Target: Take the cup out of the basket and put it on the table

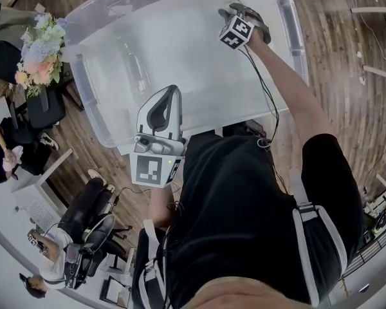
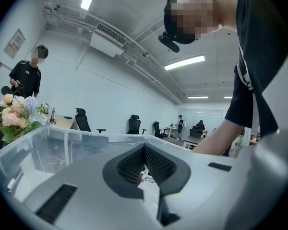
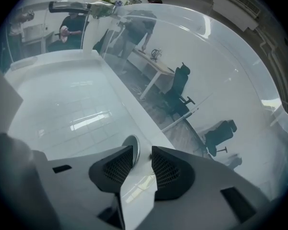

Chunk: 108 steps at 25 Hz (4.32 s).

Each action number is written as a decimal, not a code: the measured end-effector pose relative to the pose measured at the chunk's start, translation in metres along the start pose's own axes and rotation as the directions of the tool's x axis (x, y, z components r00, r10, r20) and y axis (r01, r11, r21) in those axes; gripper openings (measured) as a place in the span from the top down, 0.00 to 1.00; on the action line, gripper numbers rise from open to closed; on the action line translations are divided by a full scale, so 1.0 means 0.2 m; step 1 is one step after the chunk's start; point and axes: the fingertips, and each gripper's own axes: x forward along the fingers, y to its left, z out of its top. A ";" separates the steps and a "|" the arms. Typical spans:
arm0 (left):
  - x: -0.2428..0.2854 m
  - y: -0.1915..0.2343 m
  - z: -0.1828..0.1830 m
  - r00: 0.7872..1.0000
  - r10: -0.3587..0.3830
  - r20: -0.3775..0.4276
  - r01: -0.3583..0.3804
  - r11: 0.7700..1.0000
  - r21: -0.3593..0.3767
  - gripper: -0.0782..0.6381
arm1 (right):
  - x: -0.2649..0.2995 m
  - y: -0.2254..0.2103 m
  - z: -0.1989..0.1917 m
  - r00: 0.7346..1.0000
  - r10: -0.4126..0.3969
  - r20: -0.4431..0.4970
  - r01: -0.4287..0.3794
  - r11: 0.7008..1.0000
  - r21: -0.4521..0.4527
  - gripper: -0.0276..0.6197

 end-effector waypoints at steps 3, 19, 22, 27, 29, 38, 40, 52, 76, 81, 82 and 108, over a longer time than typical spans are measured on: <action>0.00 0.00 0.00 1.000 0.002 -0.001 -0.002 1.000 0.001 0.87 | 0.01 -0.01 -0.01 1.000 -0.024 -0.009 0.024 1.000 -0.018 0.76; 0.01 -0.02 0.00 1.000 -0.005 0.003 0.005 1.000 0.003 0.87 | -0.07 -0.15 0.05 0.985 -0.169 0.011 0.170 0.983 -0.075 0.91; 0.01 -0.02 0.01 1.000 -0.006 0.006 0.006 1.000 0.006 0.87 | -0.09 -0.16 0.06 0.986 -0.167 0.021 0.168 0.983 -0.069 0.91; 0.00 -0.04 0.01 1.000 -0.010 0.011 0.010 1.000 0.012 0.87 | -0.14 -0.17 0.08 0.985 -0.171 0.029 0.173 0.983 -0.055 0.91; -0.01 -0.04 0.02 1.000 -0.013 0.015 0.013 1.000 0.013 0.87 | -0.18 -0.17 0.10 0.985 -0.170 0.042 0.172 0.984 -0.043 0.91; -0.04 -0.09 0.04 0.999 -0.037 0.034 0.036 0.999 0.026 0.87 | -0.46 -0.15 0.31 0.974 -0.152 0.168 0.160 0.987 -0.035 0.91; -0.05 -0.12 0.05 0.998 -0.045 0.038 0.044 0.999 0.032 0.87 | -0.55 -0.14 0.37 0.967 -0.140 0.212 0.150 0.988 -0.031 0.91; -0.12 -0.23 0.09 0.995 -0.076 0.069 0.071 0.995 0.065 0.87 | -1.20 -0.08 0.62 0.886 -0.117 0.449 0.102 0.993 0.057 0.91; -0.24 -0.39 0.11 0.990 -0.104 0.092 0.096 0.992 0.082 0.87 | -2.22 0.02 0.53 0.618 -0.150 0.772 -0.271 0.881 0.388 0.91; -0.22 -0.41 0.09 0.989 -0.116 0.089 0.109 0.991 0.079 0.87 | -2.24 0.13 0.48 0.557 -0.159 0.815 -0.346 0.848 0.401 0.91; -0.22 -0.42 0.09 0.989 -0.117 0.088 0.110 0.991 0.079 0.87 | -2.24 0.15 0.47 0.551 -0.160 0.819 -0.359 0.840 0.406 0.91; -0.39 -0.66 0.00 0.993 0.065 0.101 -0.071 0.996 0.061 0.87 | -2.30 0.27 0.29 0.481 -0.050 0.875 -0.487 0.815 0.314 0.91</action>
